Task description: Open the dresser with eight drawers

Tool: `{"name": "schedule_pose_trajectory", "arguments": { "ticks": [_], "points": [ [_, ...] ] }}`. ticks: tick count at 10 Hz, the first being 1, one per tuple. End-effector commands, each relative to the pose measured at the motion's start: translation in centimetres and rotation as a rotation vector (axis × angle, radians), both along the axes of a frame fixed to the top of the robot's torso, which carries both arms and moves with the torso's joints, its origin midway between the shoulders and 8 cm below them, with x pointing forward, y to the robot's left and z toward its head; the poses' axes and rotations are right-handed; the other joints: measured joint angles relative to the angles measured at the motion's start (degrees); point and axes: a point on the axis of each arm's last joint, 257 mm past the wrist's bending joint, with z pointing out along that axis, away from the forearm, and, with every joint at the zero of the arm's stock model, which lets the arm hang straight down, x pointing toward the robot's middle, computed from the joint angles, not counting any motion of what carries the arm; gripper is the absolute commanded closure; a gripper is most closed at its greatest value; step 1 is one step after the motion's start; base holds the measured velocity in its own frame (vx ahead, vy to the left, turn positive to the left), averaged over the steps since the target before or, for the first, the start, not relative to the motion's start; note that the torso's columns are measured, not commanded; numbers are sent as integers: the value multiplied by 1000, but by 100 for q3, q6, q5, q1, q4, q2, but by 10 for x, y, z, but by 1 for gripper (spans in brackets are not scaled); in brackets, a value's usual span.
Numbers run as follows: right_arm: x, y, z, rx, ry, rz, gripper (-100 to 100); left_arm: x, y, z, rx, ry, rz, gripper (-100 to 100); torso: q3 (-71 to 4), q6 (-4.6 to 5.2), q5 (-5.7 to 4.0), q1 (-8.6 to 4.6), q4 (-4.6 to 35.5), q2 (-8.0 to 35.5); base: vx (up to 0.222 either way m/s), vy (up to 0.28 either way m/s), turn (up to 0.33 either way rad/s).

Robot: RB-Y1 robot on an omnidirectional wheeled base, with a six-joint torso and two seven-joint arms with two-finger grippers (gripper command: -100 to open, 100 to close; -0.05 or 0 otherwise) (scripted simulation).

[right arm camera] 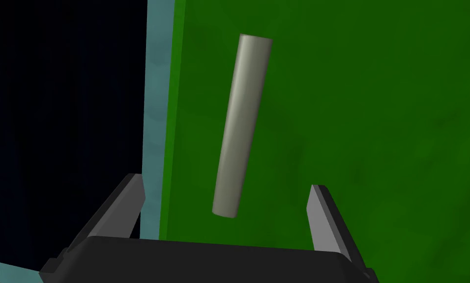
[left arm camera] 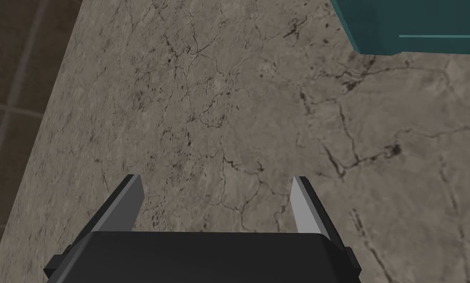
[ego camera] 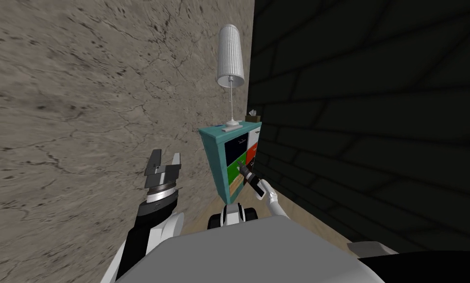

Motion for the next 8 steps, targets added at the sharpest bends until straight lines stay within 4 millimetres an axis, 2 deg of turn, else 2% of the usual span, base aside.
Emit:
{"name": "schedule_pose_trajectory", "arguments": {
  "ticks": [1,3,4,8],
  "points": [
    [-17,24,-1,2,-4,12,100,0,0,0,0,0,0,0,-2,5,-5,-19,-5,-3,26,-133,-45],
    [-28,36,-3,3,-4,17,100,0,0,0,0,0,0,0,5,19,-1,-14,-3,6,27,-106,-18],
    [-26,37,-1,5,-6,24,100,0,0,0,0,0,0,0,5,24,4,-3,1,5,0,-34,15],
    [-17,31,5,-2,-2,20,100,0,0,0,0,0,0,0,21,18,2,-5,11,33,-130,-75,-14]
  ]
}}
